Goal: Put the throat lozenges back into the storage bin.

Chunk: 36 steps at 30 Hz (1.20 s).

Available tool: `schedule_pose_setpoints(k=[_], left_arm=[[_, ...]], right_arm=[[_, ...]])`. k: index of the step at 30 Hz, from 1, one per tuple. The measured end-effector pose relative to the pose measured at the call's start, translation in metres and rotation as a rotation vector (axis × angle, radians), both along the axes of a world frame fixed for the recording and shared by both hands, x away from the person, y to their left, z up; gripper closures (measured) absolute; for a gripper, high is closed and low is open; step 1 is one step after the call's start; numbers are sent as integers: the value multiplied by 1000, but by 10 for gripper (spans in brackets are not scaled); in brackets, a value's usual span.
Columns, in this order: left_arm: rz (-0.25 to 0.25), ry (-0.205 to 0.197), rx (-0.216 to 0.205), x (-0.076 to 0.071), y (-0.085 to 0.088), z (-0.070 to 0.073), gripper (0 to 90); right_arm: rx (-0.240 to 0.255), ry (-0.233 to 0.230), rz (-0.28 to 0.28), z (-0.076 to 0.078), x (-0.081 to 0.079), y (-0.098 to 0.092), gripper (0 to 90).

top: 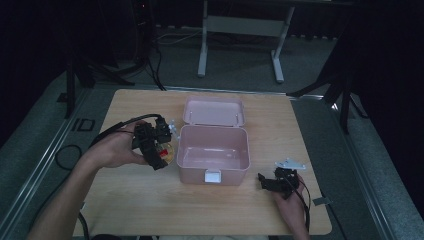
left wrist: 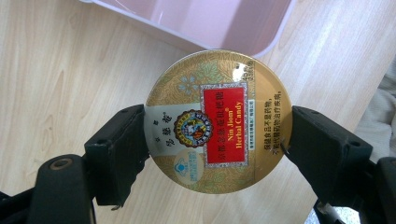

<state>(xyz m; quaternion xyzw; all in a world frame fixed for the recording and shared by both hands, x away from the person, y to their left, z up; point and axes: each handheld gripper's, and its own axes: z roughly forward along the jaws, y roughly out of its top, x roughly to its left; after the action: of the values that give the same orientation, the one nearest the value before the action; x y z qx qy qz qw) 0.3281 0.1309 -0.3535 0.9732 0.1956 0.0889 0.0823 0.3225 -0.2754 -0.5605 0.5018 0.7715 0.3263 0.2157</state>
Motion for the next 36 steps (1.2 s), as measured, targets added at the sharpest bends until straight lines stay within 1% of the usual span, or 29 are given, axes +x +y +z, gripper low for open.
schedule_pose_setpoints(k=[8,9,10,18,20,24,31,36], left_arm=[[-21,-5,6,4,-7,4,220],[-21,-5,6,4,-7,4,220],[-21,-3,-3,4,-8,5,220],[-17,-1,-10,7,-10,6,220],[-23,-6,-5,8,-12,6,220],[-24,-14,-13,8,-16,9,220],[-33,-11,-12,10,-22,8,220],[-26,-6,-24,13,-26,7,220]], right_arm=[[0,0,0,0,0,0,131],[0,0,0,0,0,0,131],[0,0,0,0,0,0,131],[0,0,0,0,0,0,131],[0,0,0,0,0,0,131],[0,0,0,0,0,0,131],[0,0,0,0,0,0,131],[0,0,0,0,0,0,131]])
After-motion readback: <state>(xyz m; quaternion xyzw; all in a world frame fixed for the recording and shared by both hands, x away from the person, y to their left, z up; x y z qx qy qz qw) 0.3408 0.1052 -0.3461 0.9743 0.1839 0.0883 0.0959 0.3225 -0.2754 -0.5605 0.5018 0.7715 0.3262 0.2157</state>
